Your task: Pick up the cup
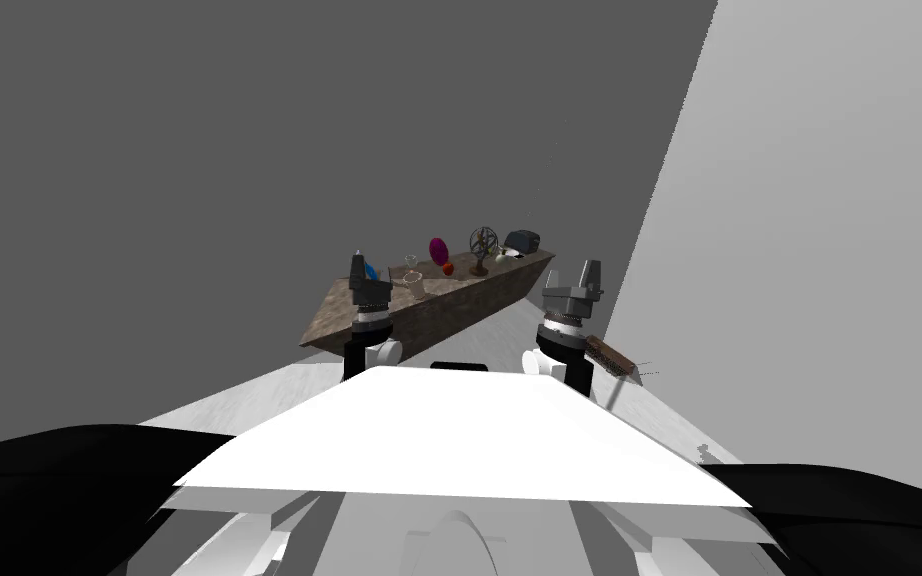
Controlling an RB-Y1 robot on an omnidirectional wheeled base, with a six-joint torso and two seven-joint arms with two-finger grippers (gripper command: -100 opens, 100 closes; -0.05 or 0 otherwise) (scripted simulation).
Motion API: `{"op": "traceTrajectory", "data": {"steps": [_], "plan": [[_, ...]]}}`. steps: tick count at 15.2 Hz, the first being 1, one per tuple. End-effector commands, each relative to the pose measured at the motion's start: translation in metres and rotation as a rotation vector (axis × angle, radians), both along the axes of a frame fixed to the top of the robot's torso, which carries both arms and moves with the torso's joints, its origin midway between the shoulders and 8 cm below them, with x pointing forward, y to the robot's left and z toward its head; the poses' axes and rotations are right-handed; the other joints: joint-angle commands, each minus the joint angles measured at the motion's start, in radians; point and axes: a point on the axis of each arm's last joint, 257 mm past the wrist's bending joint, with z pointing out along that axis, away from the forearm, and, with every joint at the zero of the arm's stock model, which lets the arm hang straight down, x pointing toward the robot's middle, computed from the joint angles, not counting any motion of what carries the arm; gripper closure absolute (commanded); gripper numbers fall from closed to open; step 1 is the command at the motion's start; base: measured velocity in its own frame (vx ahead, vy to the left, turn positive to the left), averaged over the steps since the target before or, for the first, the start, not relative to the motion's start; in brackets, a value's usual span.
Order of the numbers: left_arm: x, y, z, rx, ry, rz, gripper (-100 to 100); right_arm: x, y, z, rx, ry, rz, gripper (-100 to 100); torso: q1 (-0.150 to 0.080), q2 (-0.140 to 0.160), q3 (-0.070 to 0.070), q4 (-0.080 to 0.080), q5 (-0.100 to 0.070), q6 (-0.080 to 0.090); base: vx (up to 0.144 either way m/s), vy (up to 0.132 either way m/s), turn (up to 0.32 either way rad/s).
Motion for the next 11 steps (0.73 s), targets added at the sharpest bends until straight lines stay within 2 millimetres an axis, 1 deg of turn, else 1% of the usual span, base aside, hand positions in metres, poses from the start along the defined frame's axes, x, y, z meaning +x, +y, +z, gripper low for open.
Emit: {"op": "traceTrajectory", "data": {"steps": [1,2,4,7,11], "plan": [[0.006,0.001,-0.007,0.022,0.04,-0.02,-100,0.0,0.0,0.0,0.0,0.0,0.0,0,0.0,0.0,0.0,0.0,0.0,0.0,0.006,0.001,-0.028],[0.006,0.001,-0.007,0.022,0.04,-0.02,-100,0.0,0.0,0.0,0.0,0.0,0.0,0,0.0,0.0,0.0,0.0,0.0,0.0,0.011,0.004,-0.039],[0.014,0.004,-0.016,0.035,0.092,-0.04,-100,0.0,0.0,0.0,0.0,0.0,0.0,0,0.001,-0.001,0.0,0.0,0.0,0.0,0.016,0.005,-0.048],[0.019,0.007,-0.023,0.039,0.133,-0.05,-100,0.0,0.0,0.0,0.0,0.0,0.0,0,0.001,-0.001,-0.001,0.0,0.0,0.0,0.02,0.008,-0.039],[0.03,0.014,-0.038,0.042,0.218,-0.07,-100,0.0,0.0,0.0,0.0,0.0,0.0,0,0.001,-0.002,-0.001,0.0,0.0,0.0,0.021,0.008,-0.047]]}}
